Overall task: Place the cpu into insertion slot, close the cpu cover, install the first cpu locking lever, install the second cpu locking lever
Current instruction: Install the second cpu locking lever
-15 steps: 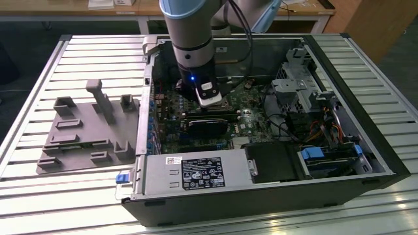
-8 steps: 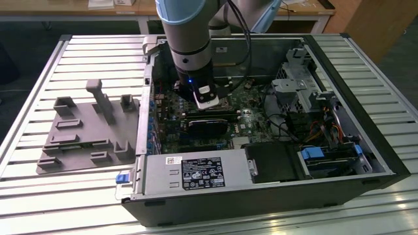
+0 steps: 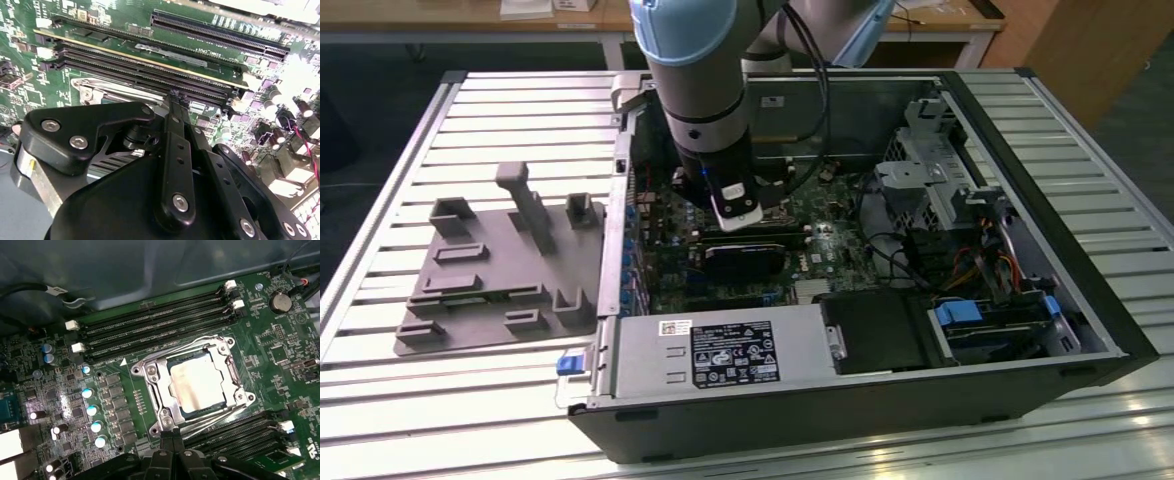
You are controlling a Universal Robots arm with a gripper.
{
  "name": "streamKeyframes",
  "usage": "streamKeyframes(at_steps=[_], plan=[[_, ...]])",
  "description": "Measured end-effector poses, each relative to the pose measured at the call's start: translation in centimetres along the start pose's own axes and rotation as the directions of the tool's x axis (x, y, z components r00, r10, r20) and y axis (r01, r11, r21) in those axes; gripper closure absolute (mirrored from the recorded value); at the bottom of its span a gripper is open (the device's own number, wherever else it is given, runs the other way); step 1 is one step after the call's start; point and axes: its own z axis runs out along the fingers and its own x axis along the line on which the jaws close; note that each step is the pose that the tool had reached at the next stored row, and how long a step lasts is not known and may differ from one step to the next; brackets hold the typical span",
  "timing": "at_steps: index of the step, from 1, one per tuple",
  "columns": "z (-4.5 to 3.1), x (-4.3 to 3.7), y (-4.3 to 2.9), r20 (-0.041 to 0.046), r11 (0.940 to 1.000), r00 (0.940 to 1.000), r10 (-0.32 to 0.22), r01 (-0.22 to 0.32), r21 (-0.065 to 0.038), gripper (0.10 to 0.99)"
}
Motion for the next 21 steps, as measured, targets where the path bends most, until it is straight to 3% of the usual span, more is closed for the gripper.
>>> streamKeyframes(at_steps=[11, 17, 21], plan=[[0.69, 0.27, -0.29, -0.0129, 0.9992, 0.9999, 0.006, -0.007, -0.040, 0.984], [0.87, 0.33, -0.38, -0.0157, 0.9988, 0.9999, 0.007, -0.008, -0.048, 0.984], [-0.23, 0.22, -0.17, -0.0157, 0.9988, 0.9999, 0.007, -0.008, -0.048, 0.984]])
